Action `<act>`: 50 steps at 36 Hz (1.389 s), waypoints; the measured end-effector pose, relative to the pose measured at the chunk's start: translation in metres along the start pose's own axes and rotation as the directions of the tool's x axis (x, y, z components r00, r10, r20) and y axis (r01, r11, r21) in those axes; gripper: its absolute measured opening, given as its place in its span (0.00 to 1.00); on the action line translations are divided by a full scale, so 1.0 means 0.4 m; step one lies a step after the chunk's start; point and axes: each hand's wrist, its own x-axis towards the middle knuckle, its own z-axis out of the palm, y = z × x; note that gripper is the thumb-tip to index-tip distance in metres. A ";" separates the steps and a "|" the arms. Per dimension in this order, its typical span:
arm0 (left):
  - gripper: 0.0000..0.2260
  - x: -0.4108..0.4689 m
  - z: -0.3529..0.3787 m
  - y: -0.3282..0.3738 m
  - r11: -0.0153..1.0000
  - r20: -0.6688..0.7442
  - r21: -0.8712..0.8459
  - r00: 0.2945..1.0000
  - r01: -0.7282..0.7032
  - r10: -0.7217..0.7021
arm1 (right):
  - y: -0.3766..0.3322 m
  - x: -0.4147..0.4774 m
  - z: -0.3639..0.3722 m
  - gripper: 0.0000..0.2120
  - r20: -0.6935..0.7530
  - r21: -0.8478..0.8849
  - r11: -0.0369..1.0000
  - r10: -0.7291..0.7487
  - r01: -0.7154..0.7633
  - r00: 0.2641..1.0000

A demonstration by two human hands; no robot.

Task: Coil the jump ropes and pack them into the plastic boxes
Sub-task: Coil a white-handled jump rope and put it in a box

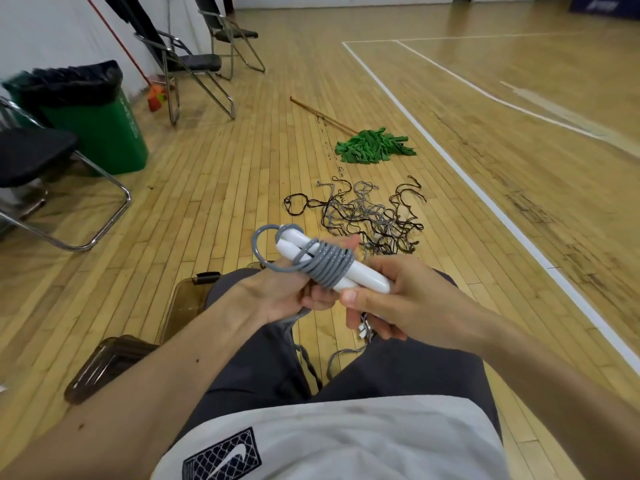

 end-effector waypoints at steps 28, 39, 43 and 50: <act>0.14 -0.138 0.243 0.056 0.947 -0.123 0.321 0.991 -0.002 0.044 | 0.150 0.049 -0.053 0.06 -0.283 -0.087 0.984 0.125 -0.155 0.951; 0.13 -0.162 0.228 0.114 0.429 -0.241 0.889 0.960 0.158 0.145 | 0.154 0.069 -0.042 0.11 -0.331 -0.291 0.909 0.197 -0.298 0.923; 0.16 -0.156 0.235 0.135 0.094 -0.209 0.977 0.946 0.191 0.249 | 0.130 0.068 -0.056 0.13 -0.254 -0.331 0.865 0.304 -0.378 0.918; 0.14 -0.160 0.257 0.191 -0.229 -0.010 0.972 0.981 0.055 0.193 | 0.077 0.064 -0.063 0.19 -0.100 -0.470 0.727 0.519 -0.500 0.849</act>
